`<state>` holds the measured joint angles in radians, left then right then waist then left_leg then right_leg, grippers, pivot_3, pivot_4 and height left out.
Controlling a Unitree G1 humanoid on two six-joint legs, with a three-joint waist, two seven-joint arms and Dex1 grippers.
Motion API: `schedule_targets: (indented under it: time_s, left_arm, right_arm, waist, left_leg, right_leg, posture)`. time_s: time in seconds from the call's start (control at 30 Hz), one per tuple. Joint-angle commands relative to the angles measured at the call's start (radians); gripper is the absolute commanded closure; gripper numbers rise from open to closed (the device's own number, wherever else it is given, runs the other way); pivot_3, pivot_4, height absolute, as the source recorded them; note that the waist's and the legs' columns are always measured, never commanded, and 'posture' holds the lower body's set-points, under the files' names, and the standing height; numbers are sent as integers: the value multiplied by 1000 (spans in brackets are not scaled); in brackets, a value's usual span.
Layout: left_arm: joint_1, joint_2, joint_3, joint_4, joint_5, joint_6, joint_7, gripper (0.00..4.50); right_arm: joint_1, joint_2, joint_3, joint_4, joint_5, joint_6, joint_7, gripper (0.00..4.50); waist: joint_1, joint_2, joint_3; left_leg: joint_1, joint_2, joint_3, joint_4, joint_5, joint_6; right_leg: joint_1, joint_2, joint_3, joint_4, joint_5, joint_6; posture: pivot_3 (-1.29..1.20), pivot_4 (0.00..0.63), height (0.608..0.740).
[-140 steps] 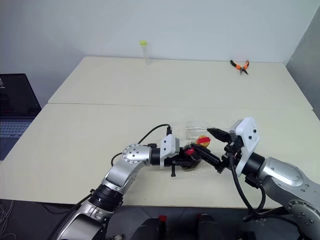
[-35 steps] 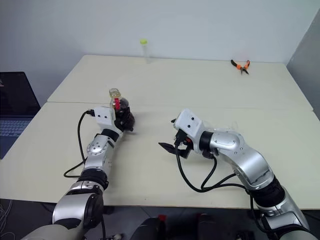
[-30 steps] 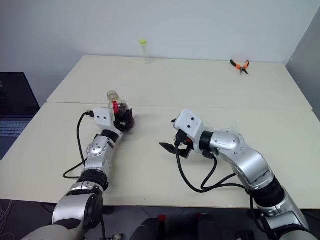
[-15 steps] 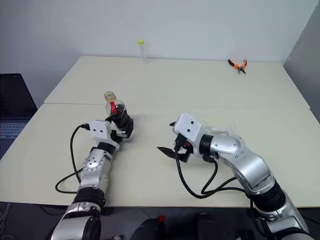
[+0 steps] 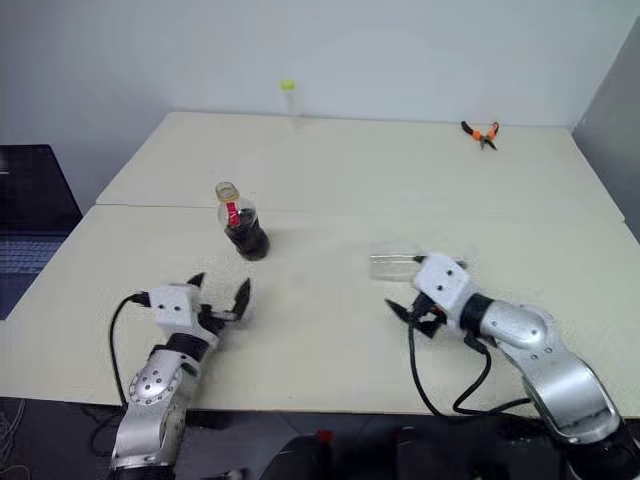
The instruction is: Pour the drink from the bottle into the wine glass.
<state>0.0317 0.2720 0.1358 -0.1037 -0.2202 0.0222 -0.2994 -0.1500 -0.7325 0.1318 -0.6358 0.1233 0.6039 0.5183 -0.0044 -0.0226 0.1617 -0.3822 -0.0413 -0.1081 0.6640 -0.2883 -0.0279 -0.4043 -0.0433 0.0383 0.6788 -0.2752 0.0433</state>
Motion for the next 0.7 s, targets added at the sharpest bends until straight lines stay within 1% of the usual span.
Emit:
schedule_targets:
  time_s: [0.03,0.07,0.17,0.27,0.37,0.47,0.57,0.7]
  left_arm:
    - [3,40,-46,-116,-51,62,-99,48]
    - [4,57,-59,-128,-58,73,-131,48]
    - [-26,135,-112,-132,-96,128,-277,48]
    - [-79,208,-150,-118,-139,181,-415,48]
    - [-153,261,-172,-83,-159,205,-529,48]
    - [-237,288,-203,-36,-164,207,-630,48]
    - [-284,278,-219,-9,-155,202,-666,48]
    - [-335,242,-225,35,-140,176,-672,48]
  right_arm:
    - [45,-10,-22,24,-173,-156,-114,0]
    - [59,-22,-6,40,-241,-183,-148,0]
    - [77,-50,95,121,-529,-269,-285,0]
    - [71,-19,173,189,-720,-285,-362,0]
    - [61,41,221,257,-846,-272,-406,0]
    - [30,112,275,352,-975,-257,-454,0]
    - [-10,164,297,433,-1058,-245,-474,0]
    - [-77,222,302,572,-1131,-206,-498,0]
  waist:
    - [1,0,0]
    - [1,0,0]
    - [-5,1,-1]
    - [-5,2,-1]
    - [-5,2,-1]
    - [-5,2,-1]
    - [-8,2,-1]
    - [-16,1,-1]
  left_leg:
    - [1,0,0,0,0,0]
    - [1,1,1,0,0,0]
    - [2,1,3,-1,2,-4]
    - [2,2,3,-2,2,-4]
    - [2,1,3,-1,2,-4]
    - [2,1,3,-1,2,-4]
    - [2,1,3,-1,2,-4]
    - [2,1,3,-1,2,-4]
  right_leg:
    - [0,0,0,0,0,0]
    - [0,2,1,0,0,0]
    - [0,4,3,0,0,0]
    - [0,6,2,0,0,0]
    - [0,6,2,0,0,0]
    - [0,6,2,0,0,0]
    - [0,6,3,0,0,-1]
    - [0,6,3,0,0,-1]
  posture:
    - [0,150,740]
    - [0,150,740]
    - [0,150,740]
    - [0,150,740]
    - [0,150,740]
    - [0,150,740]
    - [0,150,740]
    - [0,150,740]
